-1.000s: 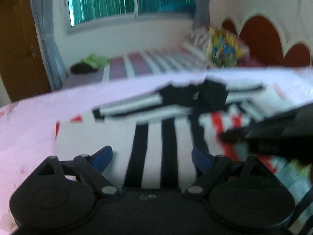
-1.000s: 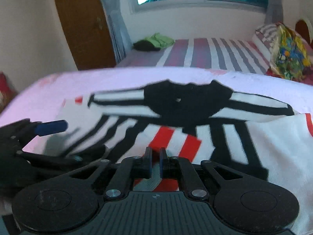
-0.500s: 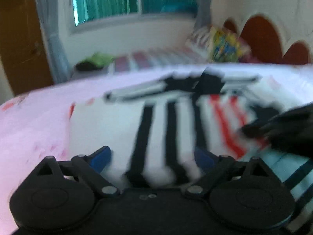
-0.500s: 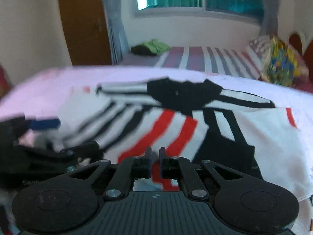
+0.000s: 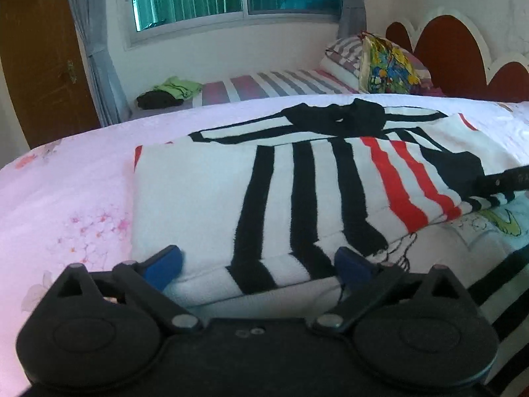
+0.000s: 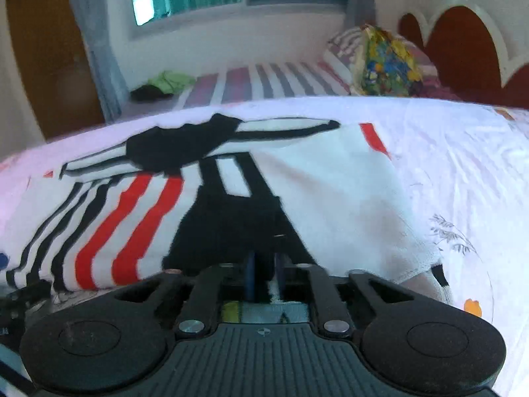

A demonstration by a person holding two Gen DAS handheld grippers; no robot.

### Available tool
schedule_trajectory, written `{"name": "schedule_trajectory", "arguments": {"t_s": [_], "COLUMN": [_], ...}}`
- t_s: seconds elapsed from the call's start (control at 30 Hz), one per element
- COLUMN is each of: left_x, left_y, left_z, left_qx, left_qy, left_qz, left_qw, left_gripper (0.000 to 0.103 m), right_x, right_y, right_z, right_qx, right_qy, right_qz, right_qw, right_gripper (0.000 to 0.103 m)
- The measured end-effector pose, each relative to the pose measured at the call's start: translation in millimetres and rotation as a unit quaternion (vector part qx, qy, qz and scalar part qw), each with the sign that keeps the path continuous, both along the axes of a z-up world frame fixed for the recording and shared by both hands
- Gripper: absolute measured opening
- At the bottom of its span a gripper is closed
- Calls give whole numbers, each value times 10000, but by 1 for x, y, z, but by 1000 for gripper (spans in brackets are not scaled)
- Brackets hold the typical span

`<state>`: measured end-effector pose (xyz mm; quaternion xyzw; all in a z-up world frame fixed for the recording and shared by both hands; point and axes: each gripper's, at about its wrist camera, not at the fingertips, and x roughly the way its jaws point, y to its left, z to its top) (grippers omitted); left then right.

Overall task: Fold small clothes
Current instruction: 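Smooth the folded sweater flat with both grippers open, then grasp the striped sweater hem with both grippers, tools rolled sideways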

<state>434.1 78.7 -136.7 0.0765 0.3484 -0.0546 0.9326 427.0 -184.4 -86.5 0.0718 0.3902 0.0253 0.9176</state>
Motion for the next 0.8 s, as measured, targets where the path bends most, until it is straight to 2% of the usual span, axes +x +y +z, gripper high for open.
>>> {"name": "schedule_trajectory", "arguments": {"t_s": [0.1,0.17,0.2,0.43,0.5,0.53,0.57,0.63,0.73,0.8], "left_x": [-3,-3,-4,-3,-6,-10,-18,-41,-83,-118], "left_y": [1,-1,-2,-3,-5,-7,-10,-11,-8,1], "left_z": [0,-2,-2,-2,1,5,10,19,25,28], "left_qx": [-7,41,39,129,231,322,441,403,375,207], "left_qy": [-24,-53,-57,-47,32,88,69,-18,119,119], "left_qz": [-7,29,52,53,56,27,0,-104,-54,21], "left_qw": [10000,10000,10000,9999,9997,9994,9990,9991,9992,9997], "left_gripper": [99,100,101,101,99,96,92,90,90,92], "right_x": [-11,5,2,-3,-10,-17,-25,-47,-86,-118], "right_y": [1,7,8,2,1,-2,-5,-15,-36,-52], "right_z": [18,0,-1,5,4,9,12,26,42,49], "right_qx": [17,-205,-253,-171,-307,-257,-177,-86,201,287], "right_qy": [-463,137,-53,55,71,76,-10,-231,-262,-303], "right_qz": [-3,93,118,280,391,472,497,506,695,767], "right_qw": [9989,9997,9996,9994,9987,9985,9986,9984,9970,9962], "right_gripper": [17,31,33,34,44,61,70,71,71,70]}}
